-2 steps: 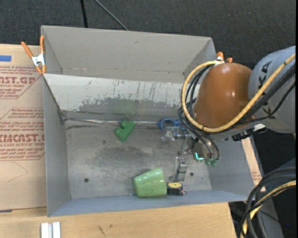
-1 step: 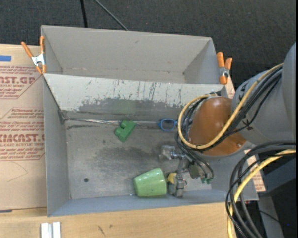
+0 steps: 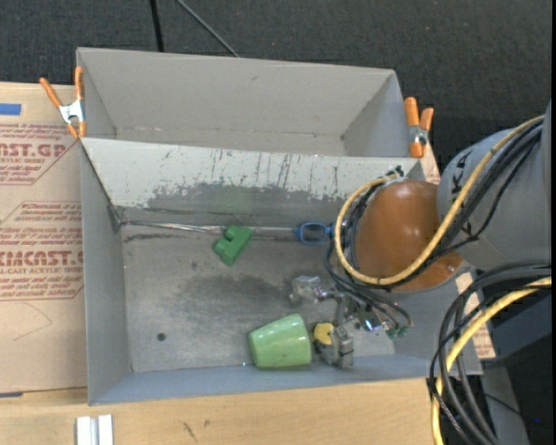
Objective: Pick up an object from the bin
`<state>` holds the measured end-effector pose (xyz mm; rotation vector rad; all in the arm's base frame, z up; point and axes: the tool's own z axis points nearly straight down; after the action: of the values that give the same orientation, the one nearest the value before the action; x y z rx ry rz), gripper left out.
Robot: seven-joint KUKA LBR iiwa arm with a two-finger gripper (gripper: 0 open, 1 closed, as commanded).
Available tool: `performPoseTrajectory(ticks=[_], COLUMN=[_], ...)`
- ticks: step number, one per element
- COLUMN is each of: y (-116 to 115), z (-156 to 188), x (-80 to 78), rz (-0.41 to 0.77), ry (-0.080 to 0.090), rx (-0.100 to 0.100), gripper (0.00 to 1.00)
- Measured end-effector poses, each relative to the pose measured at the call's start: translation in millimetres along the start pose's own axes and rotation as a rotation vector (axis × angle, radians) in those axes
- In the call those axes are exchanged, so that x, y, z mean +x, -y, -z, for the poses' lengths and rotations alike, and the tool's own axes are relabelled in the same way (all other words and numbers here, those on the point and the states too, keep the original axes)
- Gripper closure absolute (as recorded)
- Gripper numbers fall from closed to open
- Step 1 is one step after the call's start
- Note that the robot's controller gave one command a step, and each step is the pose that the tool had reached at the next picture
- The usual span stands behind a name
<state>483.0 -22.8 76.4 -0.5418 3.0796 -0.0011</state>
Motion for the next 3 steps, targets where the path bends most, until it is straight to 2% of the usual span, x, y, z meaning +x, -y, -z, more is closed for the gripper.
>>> performPoseTrajectory(ticks=[1, 2, 3], y=[4, -7, -18], z=[3, 2, 3], x=[2.8, -1.7, -8.0], rz=[-0.103, -0.095, 0.14], ry=[-0.008, -0.008, -0.008], rx=[-0.002, -0.002, -0.004], gripper=[0.0, 0.0, 0.0])
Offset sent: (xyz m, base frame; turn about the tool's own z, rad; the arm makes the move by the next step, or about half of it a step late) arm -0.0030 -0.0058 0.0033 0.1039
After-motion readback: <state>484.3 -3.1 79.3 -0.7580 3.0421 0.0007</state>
